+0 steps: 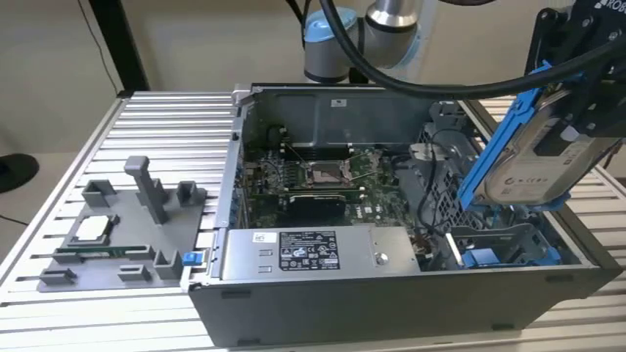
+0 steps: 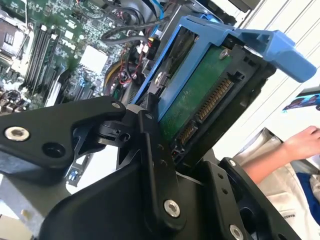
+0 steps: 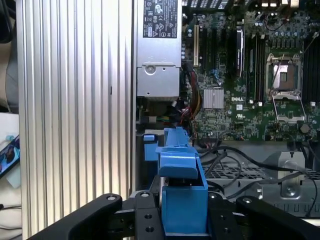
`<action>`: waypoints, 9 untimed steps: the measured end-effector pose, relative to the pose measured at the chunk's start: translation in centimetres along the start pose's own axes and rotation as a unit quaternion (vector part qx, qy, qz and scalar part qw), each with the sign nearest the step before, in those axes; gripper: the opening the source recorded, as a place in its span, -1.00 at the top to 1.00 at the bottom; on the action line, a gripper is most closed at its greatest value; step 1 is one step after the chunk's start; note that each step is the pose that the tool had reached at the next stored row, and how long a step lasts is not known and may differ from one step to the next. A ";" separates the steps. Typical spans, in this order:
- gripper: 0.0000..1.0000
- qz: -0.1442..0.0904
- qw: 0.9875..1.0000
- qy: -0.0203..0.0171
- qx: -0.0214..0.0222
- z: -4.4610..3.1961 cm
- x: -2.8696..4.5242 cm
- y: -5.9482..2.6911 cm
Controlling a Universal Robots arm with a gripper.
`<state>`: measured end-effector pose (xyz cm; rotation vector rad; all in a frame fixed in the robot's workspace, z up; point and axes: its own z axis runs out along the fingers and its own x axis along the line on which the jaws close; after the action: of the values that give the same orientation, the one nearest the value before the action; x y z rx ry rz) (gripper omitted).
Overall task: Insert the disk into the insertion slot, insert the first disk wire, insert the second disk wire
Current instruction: 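Insert the disk into the insertion slot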
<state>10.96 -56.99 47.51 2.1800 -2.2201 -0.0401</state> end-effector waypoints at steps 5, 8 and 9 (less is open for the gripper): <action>1.00 0.000 1.000 0.000 0.000 0.38 0.68 -0.21; 1.00 0.000 1.000 0.000 0.000 0.59 1.00 -0.34; 1.00 0.000 1.000 0.000 0.000 0.67 1.10 -0.38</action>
<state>11.29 -58.11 46.83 2.1800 -2.2200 -0.0400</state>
